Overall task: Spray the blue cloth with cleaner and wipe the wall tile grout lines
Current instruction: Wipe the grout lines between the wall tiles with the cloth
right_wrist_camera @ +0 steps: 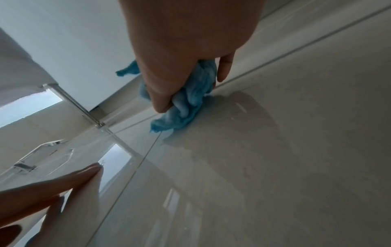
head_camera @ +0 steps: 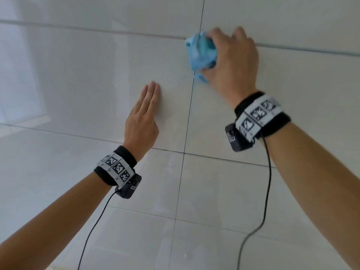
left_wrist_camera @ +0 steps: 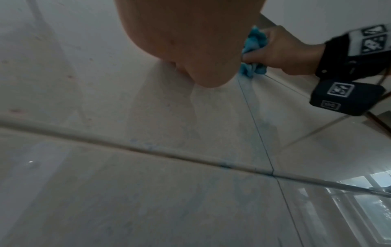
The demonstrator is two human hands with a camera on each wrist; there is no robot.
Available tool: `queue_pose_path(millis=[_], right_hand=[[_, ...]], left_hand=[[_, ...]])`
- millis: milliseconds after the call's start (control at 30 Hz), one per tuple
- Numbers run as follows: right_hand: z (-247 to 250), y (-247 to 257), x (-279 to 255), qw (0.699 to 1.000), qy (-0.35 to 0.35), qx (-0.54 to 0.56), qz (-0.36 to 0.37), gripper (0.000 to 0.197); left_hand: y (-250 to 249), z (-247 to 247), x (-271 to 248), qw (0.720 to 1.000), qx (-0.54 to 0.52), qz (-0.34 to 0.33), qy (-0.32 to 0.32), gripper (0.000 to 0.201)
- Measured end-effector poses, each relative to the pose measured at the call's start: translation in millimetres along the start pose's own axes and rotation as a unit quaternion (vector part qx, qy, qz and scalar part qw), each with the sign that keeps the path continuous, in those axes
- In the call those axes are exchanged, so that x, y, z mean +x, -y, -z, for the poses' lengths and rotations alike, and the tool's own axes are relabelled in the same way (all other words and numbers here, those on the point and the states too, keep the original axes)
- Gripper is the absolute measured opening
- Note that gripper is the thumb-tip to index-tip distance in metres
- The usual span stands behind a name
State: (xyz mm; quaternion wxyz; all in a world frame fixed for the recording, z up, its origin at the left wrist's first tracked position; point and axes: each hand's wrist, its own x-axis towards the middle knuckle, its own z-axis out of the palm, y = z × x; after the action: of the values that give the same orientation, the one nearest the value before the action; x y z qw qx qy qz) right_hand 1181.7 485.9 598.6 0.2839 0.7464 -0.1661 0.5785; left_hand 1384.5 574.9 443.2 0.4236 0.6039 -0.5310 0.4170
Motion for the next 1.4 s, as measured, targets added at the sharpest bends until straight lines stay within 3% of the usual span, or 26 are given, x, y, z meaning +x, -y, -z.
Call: queue_pose_path(millis=[67,200,300,467,567,633,767,867,1000,1133,1200,1400], right_hand=[[0,3,8,1.000,-0.007,0.018,-0.008,0.058],[-5,10,-31,1.000,-0.016,0.019,0.006,0.072],[-16,15,-75,0.998,0.036,0.022,0.048,0.080],[-33,23,-167,0.983,0.125,0.037,0.130,0.069],[-31,21,-186,0.973,0.150,0.020,0.172,0.066],[-28,19,-168,0.976,0.142,0.004,0.163,0.067],[-20,13,-87,0.996,0.075,-0.007,0.051,0.073],[-23,13,-56,0.997,0.074,0.022,0.002,0.076],[-38,35,-102,0.994,0.104,0.034,0.023,0.083],[-56,65,-198,0.979,0.158,0.067,0.112,0.069],[-63,81,-235,0.970,0.196,0.081,0.117,0.066],[-76,123,-228,0.970,0.197,0.121,0.077,0.053]], left_hand=[[-2,0,-1,1.000,0.001,0.002,0.000,0.087],[-1,-1,-2,1.000,-0.003,0.005,-0.001,0.086],[0,1,-3,1.000,-0.009,0.000,-0.002,0.085],[-1,2,-6,1.000,-0.006,0.011,0.017,0.087],[-1,3,-6,1.000,-0.006,0.008,0.025,0.087],[-1,4,-8,1.000,-0.007,0.012,0.026,0.090],[0,7,-12,0.999,-0.009,0.006,0.039,0.092],[5,12,-17,0.999,-0.007,-0.006,0.052,0.090],[22,24,-30,0.997,0.010,-0.023,0.078,0.091],[41,33,-50,0.994,0.027,-0.013,0.110,0.093],[47,36,-59,0.992,0.033,-0.007,0.119,0.093],[34,31,-64,0.993,0.032,0.007,0.114,0.092]])
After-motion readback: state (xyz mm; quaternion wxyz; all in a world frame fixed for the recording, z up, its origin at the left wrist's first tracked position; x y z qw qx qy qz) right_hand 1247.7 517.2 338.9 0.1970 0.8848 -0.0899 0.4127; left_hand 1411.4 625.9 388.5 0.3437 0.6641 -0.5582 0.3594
